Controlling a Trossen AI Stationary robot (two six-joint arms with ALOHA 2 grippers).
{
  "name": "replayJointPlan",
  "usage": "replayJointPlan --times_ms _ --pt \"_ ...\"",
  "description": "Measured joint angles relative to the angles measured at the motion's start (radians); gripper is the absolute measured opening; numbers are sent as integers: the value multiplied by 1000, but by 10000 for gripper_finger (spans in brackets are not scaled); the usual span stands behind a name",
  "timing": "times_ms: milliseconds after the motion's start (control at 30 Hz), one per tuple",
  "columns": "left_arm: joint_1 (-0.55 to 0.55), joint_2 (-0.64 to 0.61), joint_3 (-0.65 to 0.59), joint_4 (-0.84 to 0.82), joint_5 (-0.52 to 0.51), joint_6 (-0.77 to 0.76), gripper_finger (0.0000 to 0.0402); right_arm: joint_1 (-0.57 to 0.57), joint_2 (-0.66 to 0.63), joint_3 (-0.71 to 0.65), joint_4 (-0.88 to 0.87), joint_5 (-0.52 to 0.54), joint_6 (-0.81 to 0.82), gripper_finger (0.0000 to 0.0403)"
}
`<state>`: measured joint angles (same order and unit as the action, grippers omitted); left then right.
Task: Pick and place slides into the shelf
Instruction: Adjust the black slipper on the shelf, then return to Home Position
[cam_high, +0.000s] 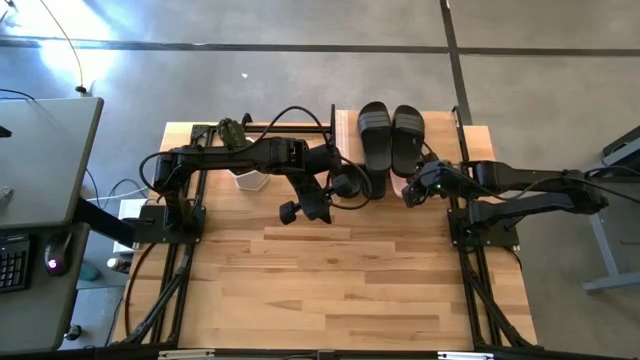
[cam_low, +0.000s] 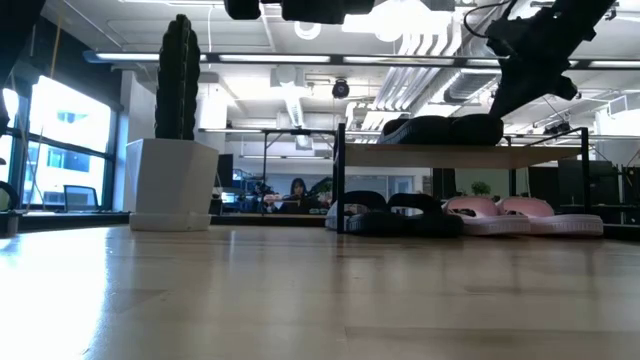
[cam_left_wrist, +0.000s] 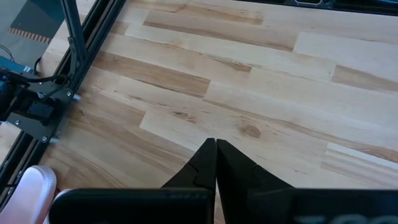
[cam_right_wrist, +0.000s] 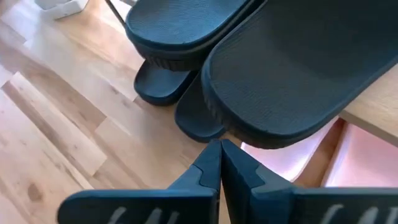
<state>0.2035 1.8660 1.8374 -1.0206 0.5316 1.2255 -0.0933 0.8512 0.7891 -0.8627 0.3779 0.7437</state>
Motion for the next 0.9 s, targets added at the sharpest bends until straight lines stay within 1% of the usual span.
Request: replayJointPlan --times_ms 133,367,600,767,900 --pt "0 0 0 0 0 0 1 -7 0 0 -16 1 0 0" --pt "0 0 0 0 0 0 1 -21 0 0 -15 53 8 0" --pt "0 0 0 0 0 0 1 -28 0 0 -11 54 6 0" --pt "0 0 0 0 0 0 1 -24 0 1 -5 -16 -23 0" --pt "0 0 0 0 0 0 1 -24 0 48 -7 -115 -45 0"
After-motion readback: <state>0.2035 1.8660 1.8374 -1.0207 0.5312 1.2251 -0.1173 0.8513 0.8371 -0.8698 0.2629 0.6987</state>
